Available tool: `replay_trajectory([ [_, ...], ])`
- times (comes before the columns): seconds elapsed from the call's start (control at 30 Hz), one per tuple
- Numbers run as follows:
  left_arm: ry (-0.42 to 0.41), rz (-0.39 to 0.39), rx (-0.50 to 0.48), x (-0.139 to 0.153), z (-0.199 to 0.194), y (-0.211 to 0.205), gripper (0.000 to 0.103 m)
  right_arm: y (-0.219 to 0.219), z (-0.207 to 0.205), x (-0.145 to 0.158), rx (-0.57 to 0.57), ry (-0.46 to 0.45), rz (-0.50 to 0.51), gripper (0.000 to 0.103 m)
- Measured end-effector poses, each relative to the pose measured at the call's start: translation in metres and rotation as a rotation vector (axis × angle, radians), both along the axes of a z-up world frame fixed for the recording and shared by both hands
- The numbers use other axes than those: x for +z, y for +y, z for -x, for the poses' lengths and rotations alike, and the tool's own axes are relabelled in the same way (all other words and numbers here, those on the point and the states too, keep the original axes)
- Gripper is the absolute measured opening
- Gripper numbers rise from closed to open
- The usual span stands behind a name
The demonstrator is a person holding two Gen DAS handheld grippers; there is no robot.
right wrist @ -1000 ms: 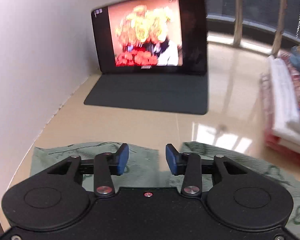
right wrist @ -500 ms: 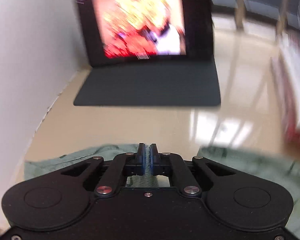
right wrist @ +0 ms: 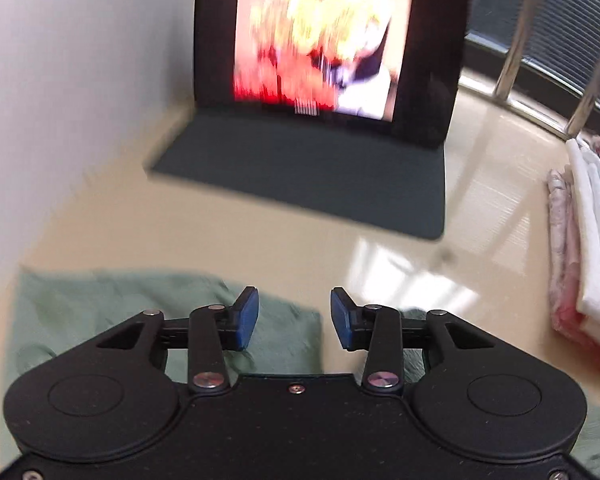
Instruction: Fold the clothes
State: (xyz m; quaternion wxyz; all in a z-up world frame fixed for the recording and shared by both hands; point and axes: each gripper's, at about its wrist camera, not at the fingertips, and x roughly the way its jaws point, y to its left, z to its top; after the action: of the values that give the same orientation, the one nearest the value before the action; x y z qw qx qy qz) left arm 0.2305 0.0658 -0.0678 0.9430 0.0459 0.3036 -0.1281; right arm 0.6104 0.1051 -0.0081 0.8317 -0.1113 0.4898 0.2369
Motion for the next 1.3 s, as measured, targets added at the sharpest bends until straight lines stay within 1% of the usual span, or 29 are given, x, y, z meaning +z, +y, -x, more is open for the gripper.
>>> replay_trajectory([
  [0.07,-0.001,0.0,-0.001,0.0,0.0,0.0,0.103,0.01,-0.005,-0.012,0.023,0.06,0.061,0.043],
  [0.1,-0.002,0.0,-0.001,0.0,0.0,0.0,0.103,0.015,-0.005,-0.012,0.028,0.049,0.06,0.034],
  [0.13,-0.002,0.0,-0.002,0.0,0.0,0.0,0.103,0.019,-0.005,-0.011,0.035,0.041,0.063,0.016],
  [0.17,-0.002,0.0,-0.002,0.0,0.0,0.0,0.103,0.023,-0.005,-0.011,0.038,0.03,0.074,0.003],
  [0.2,-0.003,0.0,-0.003,0.0,0.0,0.001,0.103,0.028,-0.005,-0.012,0.031,0.0,0.106,0.003],
  [0.27,-0.004,0.001,-0.004,0.0,0.0,0.001,0.103,0.035,-0.001,-0.012,0.036,-0.089,0.153,0.003],
  [0.3,-0.005,0.002,-0.006,0.0,0.001,0.001,0.103,0.037,0.001,-0.012,0.039,-0.131,0.16,0.003],
  [0.37,-0.005,0.002,-0.007,0.0,0.001,0.001,0.103,0.037,0.004,-0.01,0.042,-0.182,0.125,0.004],
  [0.4,-0.005,0.002,-0.007,0.0,0.001,0.001,0.103,0.035,0.003,-0.01,0.042,-0.171,0.101,0.008],
  [0.47,-0.005,0.002,-0.008,-0.001,0.001,0.001,0.103,0.029,0.0,-0.009,0.038,-0.117,0.041,0.031],
  [0.5,-0.006,0.002,-0.008,-0.001,0.001,0.001,0.103,0.024,0.0,-0.006,0.023,-0.105,0.006,0.052],
  [0.53,-0.006,0.002,-0.008,-0.001,0.001,0.001,0.103,0.019,0.0,-0.002,0.007,-0.103,-0.028,0.056],
  [0.7,-0.006,0.002,-0.007,-0.001,0.001,0.001,0.103,-0.013,0.014,0.03,-0.074,-0.218,-0.172,0.056],
  [0.8,-0.004,0.001,-0.008,-0.001,0.0,0.001,0.103,-0.037,0.026,0.047,-0.106,-0.239,-0.236,0.056],
  [0.87,-0.002,0.001,-0.008,-0.001,0.0,0.001,0.103,-0.055,0.033,0.052,-0.119,-0.213,-0.283,0.062],
  [0.93,0.0,0.001,-0.009,0.0,0.0,0.001,0.103,-0.076,0.045,0.054,-0.128,-0.178,-0.313,0.073],
  [1.07,0.018,-0.003,0.005,0.002,0.001,0.001,0.103,-0.118,0.083,0.053,-0.106,-0.136,-0.319,0.086],
  [1.1,0.029,0.001,0.016,0.004,0.001,0.002,0.103,-0.129,0.094,0.051,-0.1,-0.13,-0.319,0.093],
  [1.13,0.037,0.01,0.029,0.007,0.004,0.003,0.103,-0.139,0.105,0.05,-0.094,-0.124,-0.321,0.098],
  [1.2,0.047,0.034,0.054,0.012,0.009,0.005,0.103,-0.158,0.128,0.046,-0.08,-0.111,-0.326,0.1],
  [1.3,0.029,0.048,0.095,0.021,0.024,0.005,0.103,-0.184,0.162,0.04,-0.081,-0.106,-0.317,0.102],
])
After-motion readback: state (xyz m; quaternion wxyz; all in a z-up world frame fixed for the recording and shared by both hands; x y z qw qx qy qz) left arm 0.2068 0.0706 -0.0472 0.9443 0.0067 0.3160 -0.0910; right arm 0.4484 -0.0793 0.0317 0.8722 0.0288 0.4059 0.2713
